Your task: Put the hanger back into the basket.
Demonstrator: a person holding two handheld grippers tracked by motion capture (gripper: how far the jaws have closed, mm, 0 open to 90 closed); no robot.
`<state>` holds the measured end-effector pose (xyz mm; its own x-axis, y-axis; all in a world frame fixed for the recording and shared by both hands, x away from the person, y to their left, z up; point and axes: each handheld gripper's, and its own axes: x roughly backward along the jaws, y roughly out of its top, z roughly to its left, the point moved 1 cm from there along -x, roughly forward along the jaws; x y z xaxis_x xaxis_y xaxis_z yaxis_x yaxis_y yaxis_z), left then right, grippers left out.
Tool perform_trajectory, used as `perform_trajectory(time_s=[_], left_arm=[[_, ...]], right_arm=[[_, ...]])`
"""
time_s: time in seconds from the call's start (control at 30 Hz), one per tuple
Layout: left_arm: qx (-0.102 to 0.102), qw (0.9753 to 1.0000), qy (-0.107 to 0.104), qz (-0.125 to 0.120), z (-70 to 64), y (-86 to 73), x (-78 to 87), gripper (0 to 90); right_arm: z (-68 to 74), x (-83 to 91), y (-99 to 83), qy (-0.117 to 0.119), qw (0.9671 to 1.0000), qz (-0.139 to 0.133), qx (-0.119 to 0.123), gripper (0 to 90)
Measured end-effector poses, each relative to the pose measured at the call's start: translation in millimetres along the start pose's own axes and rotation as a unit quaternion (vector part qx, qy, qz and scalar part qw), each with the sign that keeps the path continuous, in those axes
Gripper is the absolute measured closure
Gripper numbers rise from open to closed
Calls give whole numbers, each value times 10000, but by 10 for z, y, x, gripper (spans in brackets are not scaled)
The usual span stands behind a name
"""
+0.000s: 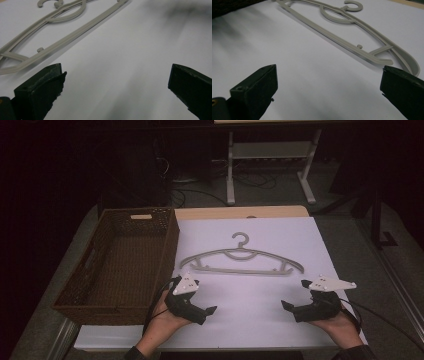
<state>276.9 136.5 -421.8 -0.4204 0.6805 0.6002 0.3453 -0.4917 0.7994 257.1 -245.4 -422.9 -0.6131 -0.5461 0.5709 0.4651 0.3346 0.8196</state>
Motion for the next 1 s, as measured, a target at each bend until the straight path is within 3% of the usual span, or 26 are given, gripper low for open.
perform_trajectory(time_s=[0.27, 0.57, 0.8, 1.0], left_arm=[[29, 10000, -22, -41, -5, 8, 8, 0], [71, 10000, 12, -56, 11, 16, 26, 0], [85, 9999, 25, -69, 11, 13, 35, 0], [90, 9999, 15, -69, 5, 13, 28, 0]], right_arm=[[-62, -70, 109, -44, 10000, -2, -45, 10], [-144, -199, 272, -66, 9998, -4, -175, 75], [-192, -284, 358, 18, 9998, 24, -202, 149], [-261, -375, 451, 132, 9995, -28, -289, 281]])
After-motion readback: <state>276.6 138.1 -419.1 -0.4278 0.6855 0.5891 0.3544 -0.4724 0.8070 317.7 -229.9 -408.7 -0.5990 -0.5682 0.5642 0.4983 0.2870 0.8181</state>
